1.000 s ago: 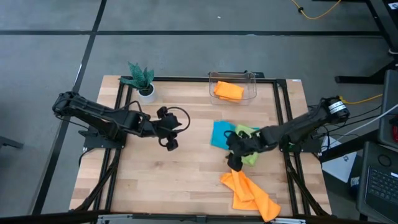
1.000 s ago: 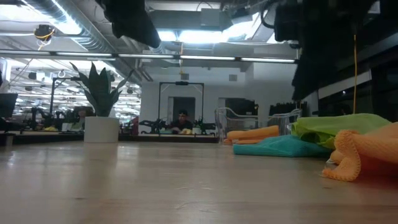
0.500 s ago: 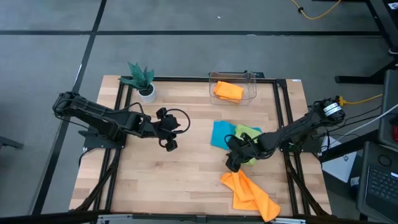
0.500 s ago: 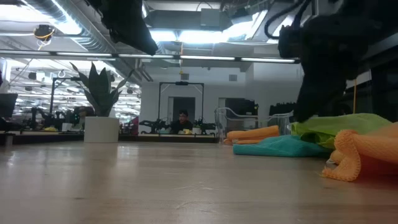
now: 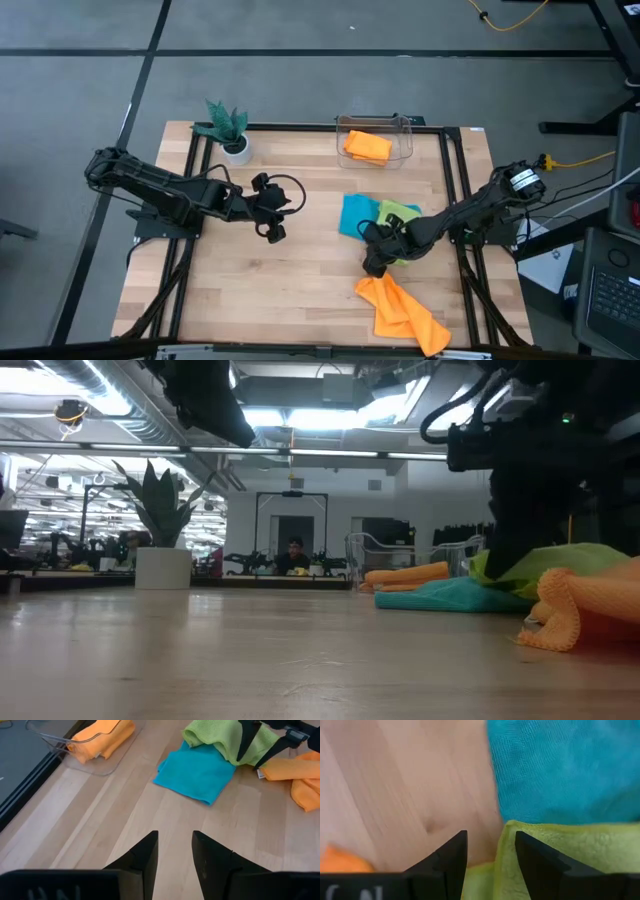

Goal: Fold microfiber towels
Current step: Fold the green microfiber towel

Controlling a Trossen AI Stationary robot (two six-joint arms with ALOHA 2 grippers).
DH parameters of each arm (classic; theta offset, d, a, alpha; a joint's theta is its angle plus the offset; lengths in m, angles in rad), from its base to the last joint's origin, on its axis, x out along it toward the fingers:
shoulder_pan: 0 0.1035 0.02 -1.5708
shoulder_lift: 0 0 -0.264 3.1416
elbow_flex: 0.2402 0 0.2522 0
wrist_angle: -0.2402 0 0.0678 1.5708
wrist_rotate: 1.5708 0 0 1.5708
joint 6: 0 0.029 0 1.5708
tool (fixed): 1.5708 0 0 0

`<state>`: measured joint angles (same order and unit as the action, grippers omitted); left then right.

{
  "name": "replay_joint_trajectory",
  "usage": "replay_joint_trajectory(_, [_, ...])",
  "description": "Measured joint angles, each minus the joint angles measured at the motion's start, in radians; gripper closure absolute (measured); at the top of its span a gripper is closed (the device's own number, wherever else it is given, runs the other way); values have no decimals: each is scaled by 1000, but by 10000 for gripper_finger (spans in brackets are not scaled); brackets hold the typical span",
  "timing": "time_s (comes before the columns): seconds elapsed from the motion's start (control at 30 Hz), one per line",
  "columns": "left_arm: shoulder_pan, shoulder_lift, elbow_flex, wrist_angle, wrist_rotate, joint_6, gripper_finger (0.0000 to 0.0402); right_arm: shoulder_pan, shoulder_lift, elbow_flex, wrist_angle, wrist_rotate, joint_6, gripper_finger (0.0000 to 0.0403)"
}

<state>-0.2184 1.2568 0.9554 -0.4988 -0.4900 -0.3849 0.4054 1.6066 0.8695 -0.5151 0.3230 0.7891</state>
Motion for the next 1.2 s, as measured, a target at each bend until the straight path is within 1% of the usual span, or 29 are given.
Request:
replay_joint_trajectory(0.07, [0,0,0,0,0,0,289,14,0,1,-13,9,-106,234])
replay_joint_trajectory(0.13, [0,0,0,0,0,0,289,29,0,1,-9,42,-161,234])
replay_joint_trajectory(0.33, [0,0,0,0,0,1,289,65,4,2,-11,201,-131,234])
replay_joint_trajectory(0.57, [0,0,0,-1,0,3,289,93,57,2,10,209,-144,234])
replay_joint_trajectory(0.77, [0,0,0,0,-17,3,289,94,119,2,-21,255,-142,234])
replay_joint_trajectory(0.97, [0,0,0,-1,-21,3,289,93,124,2,-23,260,-144,234])
replay_joint_trajectory(1.07, [0,0,0,0,-21,3,289,93,124,2,-34,260,-144,244])
replay_joint_trajectory(1.2, [0,0,0,-1,-22,3,289,93,124,32,-85,253,-145,272])
